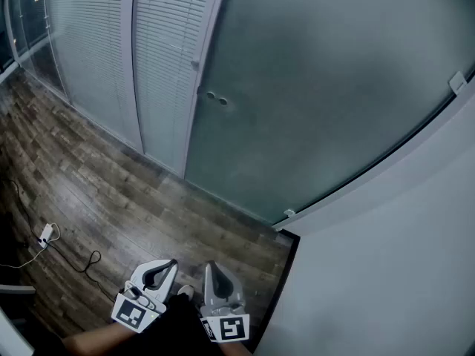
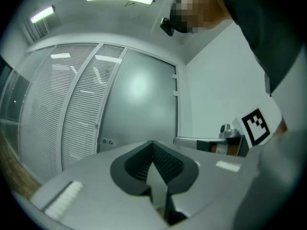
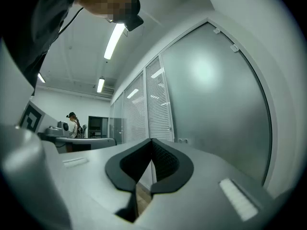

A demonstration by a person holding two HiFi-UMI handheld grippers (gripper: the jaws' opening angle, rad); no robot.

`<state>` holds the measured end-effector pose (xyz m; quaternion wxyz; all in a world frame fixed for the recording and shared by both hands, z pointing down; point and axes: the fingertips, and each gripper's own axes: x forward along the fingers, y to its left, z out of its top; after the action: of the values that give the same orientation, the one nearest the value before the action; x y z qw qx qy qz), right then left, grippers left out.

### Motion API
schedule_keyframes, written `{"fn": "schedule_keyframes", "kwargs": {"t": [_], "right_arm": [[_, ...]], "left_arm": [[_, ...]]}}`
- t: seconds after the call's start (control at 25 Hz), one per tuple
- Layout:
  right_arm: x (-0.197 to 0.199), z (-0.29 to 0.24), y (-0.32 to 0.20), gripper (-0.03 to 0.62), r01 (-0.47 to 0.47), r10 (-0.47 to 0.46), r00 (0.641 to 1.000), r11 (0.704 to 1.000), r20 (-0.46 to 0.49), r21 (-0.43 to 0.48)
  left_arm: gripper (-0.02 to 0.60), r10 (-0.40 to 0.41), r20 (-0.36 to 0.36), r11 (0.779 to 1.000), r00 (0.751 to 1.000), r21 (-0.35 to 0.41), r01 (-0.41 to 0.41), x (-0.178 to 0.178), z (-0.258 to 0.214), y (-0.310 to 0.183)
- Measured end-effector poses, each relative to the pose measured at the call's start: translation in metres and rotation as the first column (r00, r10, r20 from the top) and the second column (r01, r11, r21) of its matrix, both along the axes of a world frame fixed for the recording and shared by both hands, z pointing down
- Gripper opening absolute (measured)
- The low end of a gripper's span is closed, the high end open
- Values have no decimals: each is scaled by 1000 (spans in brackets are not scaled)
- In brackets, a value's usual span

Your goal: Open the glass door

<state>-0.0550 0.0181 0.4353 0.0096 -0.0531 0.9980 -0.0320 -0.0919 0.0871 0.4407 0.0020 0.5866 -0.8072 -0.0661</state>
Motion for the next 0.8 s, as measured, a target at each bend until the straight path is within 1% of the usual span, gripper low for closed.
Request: {"fn": "schedule_keyframes", "kwargs": {"t": [0.08,0.16,0.32,0.52,0.68,0.8], "right_arm": [[0,-2,-10,0,7,-7,1000,1000,-4,9],[-1,-1,-20,0,7,-7,1000,1000,-6,12],[-3,-3,-34,0,-21,21,1000,999,-9,33],[2,-4,-40,0,-62,63,998,995,-12,72],[5,-3,-50,2,-71,72,997,995,-11,64],[7,3,-55,2,-67,68,998,997,-6,44]], "left_arm": [[0,-20,-11,1000,1000,14,20,-1,-3,-10],[0,-23,-13,1000,1000,14,23,-3,-4,-20],[0,3,5,1000,1000,14,-3,-7,-6,-35],[0,27,15,999,1000,36,-27,-5,-11,-45],[0,23,30,999,999,30,-23,-2,-11,-51],[0,3,24,1000,1000,27,-4,-2,-6,-52]]}}
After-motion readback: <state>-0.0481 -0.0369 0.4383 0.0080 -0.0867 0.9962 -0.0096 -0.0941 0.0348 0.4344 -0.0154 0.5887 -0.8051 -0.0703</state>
